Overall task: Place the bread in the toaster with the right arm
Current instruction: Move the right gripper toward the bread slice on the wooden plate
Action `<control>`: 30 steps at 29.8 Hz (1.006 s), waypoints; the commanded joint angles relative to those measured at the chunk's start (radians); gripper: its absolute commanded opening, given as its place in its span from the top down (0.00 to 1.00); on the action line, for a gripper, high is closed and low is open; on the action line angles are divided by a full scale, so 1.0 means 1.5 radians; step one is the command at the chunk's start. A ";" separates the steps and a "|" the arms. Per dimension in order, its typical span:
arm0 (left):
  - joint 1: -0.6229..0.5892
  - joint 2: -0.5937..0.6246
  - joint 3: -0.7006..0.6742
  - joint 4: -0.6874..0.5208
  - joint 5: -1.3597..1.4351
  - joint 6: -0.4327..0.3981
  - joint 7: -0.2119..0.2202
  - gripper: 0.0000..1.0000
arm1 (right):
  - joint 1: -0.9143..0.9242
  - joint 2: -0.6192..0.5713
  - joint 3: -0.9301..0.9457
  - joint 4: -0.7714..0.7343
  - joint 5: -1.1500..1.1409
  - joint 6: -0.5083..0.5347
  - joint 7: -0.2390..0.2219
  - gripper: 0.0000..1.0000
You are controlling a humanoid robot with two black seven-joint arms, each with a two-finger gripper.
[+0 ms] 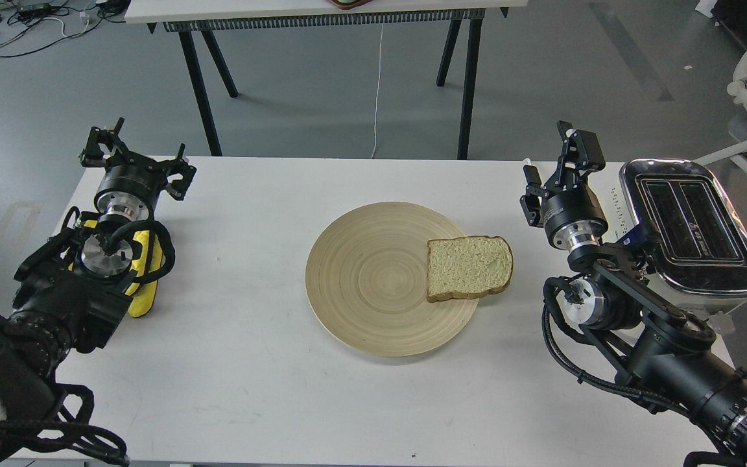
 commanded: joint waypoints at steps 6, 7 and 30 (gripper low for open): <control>0.000 0.000 0.000 0.000 0.000 0.000 0.000 0.00 | -0.001 -0.011 -0.008 -0.001 -0.012 -0.016 0.000 0.03; 0.000 0.000 0.000 0.000 0.000 0.000 0.000 0.00 | 0.003 -0.012 -0.012 0.000 -0.014 -0.041 0.000 0.03; 0.000 0.000 0.000 0.000 0.000 0.000 0.000 0.00 | -0.014 -0.024 -0.218 -0.013 -0.085 -0.204 0.000 0.04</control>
